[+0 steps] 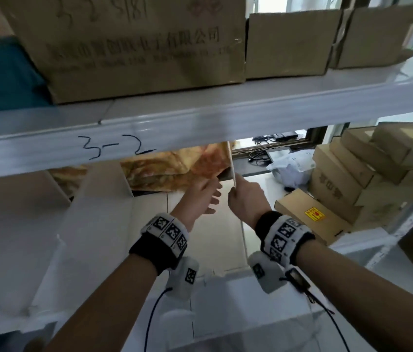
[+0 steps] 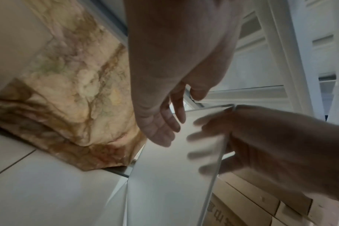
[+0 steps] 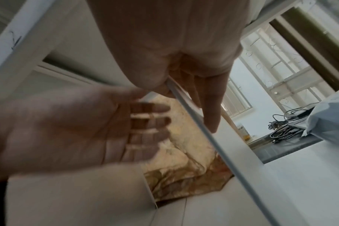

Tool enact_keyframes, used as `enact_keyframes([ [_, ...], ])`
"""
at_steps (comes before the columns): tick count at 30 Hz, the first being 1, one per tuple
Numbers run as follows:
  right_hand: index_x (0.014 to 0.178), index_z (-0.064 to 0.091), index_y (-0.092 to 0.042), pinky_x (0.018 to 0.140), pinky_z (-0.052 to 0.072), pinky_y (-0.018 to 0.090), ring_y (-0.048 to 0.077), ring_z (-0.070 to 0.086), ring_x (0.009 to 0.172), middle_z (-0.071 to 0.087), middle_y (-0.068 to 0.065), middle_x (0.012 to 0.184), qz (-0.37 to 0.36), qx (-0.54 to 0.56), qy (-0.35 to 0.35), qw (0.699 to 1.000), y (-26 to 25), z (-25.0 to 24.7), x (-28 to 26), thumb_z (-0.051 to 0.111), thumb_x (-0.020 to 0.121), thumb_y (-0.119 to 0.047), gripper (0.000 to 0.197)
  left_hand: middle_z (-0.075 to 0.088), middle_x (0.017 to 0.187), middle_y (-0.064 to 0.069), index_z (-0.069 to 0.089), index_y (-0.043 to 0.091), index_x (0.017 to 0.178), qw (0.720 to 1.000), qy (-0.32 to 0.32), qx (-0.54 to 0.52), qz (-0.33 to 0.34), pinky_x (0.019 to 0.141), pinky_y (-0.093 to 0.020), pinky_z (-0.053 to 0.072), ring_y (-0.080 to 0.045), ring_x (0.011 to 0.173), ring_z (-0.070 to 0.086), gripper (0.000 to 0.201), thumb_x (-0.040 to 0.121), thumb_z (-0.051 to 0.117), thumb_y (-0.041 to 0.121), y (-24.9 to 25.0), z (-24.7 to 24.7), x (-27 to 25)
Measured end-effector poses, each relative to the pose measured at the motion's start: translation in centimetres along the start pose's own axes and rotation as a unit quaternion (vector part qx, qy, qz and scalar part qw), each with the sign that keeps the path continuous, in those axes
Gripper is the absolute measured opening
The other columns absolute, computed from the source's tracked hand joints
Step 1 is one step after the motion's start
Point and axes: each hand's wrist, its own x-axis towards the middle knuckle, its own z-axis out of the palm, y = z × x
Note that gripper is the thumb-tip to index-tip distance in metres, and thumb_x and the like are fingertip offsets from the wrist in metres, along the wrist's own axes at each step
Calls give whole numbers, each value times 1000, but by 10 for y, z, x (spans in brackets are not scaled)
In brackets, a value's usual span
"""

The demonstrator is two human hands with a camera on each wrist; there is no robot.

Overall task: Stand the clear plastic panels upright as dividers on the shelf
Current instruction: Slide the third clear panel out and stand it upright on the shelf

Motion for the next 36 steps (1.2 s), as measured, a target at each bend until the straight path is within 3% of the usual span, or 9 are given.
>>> enact_keyframes([
  [4, 110, 53, 1, 78, 53, 51, 48, 64, 86, 66, 29, 100, -19, 74, 41, 996, -16, -17, -2, 38, 88, -5, 27, 54, 125, -3, 51, 23, 133, 992, -99, 70, -42, 90, -32, 45, -18, 113, 54, 37, 97, 50, 30, -32, -7, -16],
  [7, 110, 56, 4, 78, 53, 57, 47, 64, 88, 65, 28, 103, -15, 118, 50, 992, -30, -17, -11, 38, 89, -8, 30, 31, 154, 3, 22, 29, 151, 973, -181, 135, -49, 100, -29, 38, -19, 138, 37, 73, 90, 62, 31, -49, -3, -31],
  [10, 117, 55, 2, 77, 54, 55, 44, 64, 89, 65, 26, 107, -19, 140, 31, 990, -45, -9, -23, 38, 89, -6, 34, 19, 160, 2, 1, 32, 153, 963, -191, 182, -46, 111, -37, 35, -21, 139, 37, 100, 81, 68, 49, -61, 0, -33],
  [13, 124, 51, 1, 72, 56, 53, 46, 66, 80, 66, 25, 110, -32, 126, 25, 991, -57, -4, -27, 38, 90, -5, 37, 26, 158, -5, 4, 32, 153, 968, -148, 197, -38, 106, -41, 43, -22, 130, 47, 99, 78, 64, 56, -68, -1, -31],
  [18, 115, 53, 5, 74, 56, 50, 43, 66, 80, 66, 26, 98, -19, 125, 22, 992, -71, 1, -21, 37, 91, -5, 31, 45, 145, -13, 11, 24, 153, 976, -82, 199, -5, 94, -42, 53, -28, 116, 58, 76, 92, 54, 40, -66, -10, -33],
  [22, 121, 51, 0, 75, 56, 45, 41, 67, 81, 68, 25, 97, -52, 102, 9, 993, -76, 6, -24, 37, 92, -4, 33, 52, 137, -18, 10, 21, 153, 970, -87, 227, 0, 89, -43, 55, -31, 107, 61, 68, 96, 45, 33, -68, -11, -34],
  [29, 129, 47, -2, 78, 55, 52, 43, 66, 84, 66, 27, 100, -52, 99, -5, 994, -71, 13, -28, 37, 92, -6, 38, 52, 134, -22, 10, 19, 152, 969, -87, 233, 1, 90, -45, 54, -34, 104, 62, 65, 96, 43, 28, -76, -4, -33],
  [33, 133, 45, -8, 76, 55, 45, 41, 66, 82, 67, 24, 95, -57, 96, -15, 994, -67, 15, -31, 37, 91, -3, 43, 61, 119, -23, 17, 13, 148, 968, -82, 237, 6, 91, -45, 53, -36, 98, 65, 57, 97, 41, 21, -76, 2, -37],
  [36, 135, 43, -10, 76, 55, 45, 41, 65, 81, 67, 23, 102, -59, 100, -15, 993, -63, 16, -34, 38, 90, -2, 46, 61, 118, -24, 16, 12, 148, 966, -78, 246, 10, 90, -42, 52, -36, 98, 65, 57, 97, 39, 19, -76, 5, -39],
])
